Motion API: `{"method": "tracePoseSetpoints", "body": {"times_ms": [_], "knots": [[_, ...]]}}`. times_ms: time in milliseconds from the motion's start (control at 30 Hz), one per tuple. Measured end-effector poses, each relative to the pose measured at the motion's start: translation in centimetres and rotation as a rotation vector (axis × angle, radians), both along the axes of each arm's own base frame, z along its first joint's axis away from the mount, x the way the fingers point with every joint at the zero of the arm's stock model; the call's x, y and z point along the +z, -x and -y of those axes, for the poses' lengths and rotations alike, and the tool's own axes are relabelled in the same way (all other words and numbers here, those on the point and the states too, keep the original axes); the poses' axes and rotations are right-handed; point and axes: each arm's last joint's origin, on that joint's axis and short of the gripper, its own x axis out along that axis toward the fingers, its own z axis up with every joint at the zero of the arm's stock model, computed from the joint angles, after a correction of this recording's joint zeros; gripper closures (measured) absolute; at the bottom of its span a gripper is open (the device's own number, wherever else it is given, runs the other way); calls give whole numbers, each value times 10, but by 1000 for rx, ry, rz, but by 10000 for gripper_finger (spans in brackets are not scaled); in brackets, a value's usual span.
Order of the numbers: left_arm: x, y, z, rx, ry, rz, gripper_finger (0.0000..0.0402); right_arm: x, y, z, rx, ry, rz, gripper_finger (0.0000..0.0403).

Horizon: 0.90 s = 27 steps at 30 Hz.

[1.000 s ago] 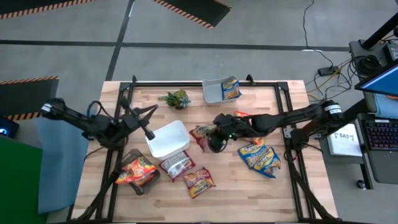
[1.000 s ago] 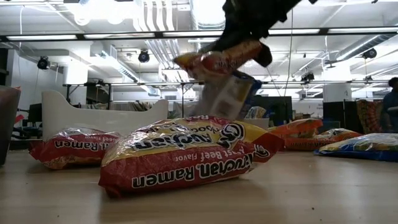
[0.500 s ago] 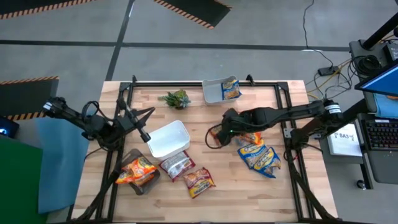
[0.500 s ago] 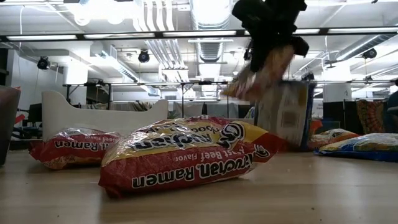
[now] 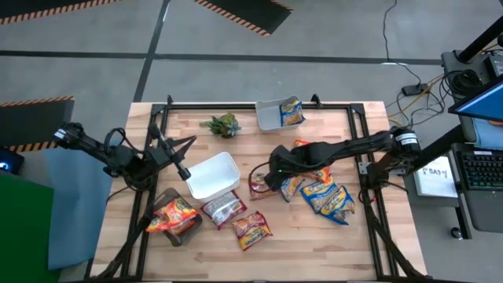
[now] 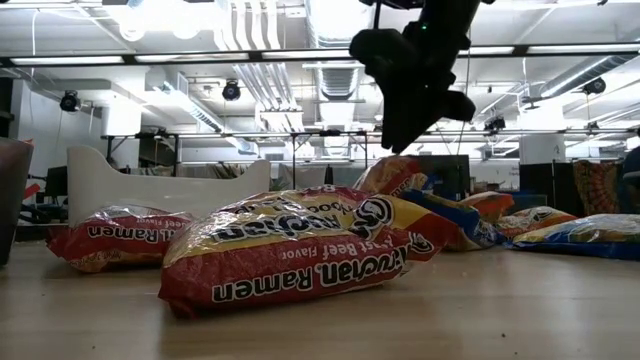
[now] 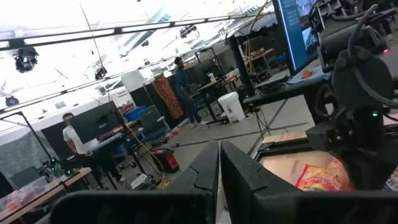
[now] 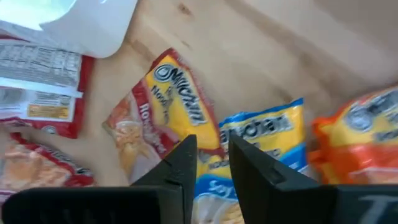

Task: Sort Maruchan noodles
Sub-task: Put the red noodle pack into the white bin

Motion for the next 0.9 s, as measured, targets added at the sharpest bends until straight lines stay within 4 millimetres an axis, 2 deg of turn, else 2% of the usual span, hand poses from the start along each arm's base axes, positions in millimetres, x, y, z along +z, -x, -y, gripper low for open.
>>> {"method": "tracePoseSetpoints", "body": {"times_ms": [167, 400, 600, 767, 900], "knots": [[0, 0, 0, 0, 0, 0, 402, -3, -3, -2, -20, -67, 7, 276], [0, 0, 0, 0, -1, 0, 402, -5, -4, -3, -64, -115, 18, 157], [0, 0, 0, 0, -2, -2, 402, -32, -20, -6, -45, -166, 12, 85], [0, 0, 0, -1, 0, -1, 402, -54, -35, -7, -14, -161, -11, 80], [0, 0, 0, -2, 0, -1, 402, -56, -43, -7, 17, -144, -5, 124]]}}
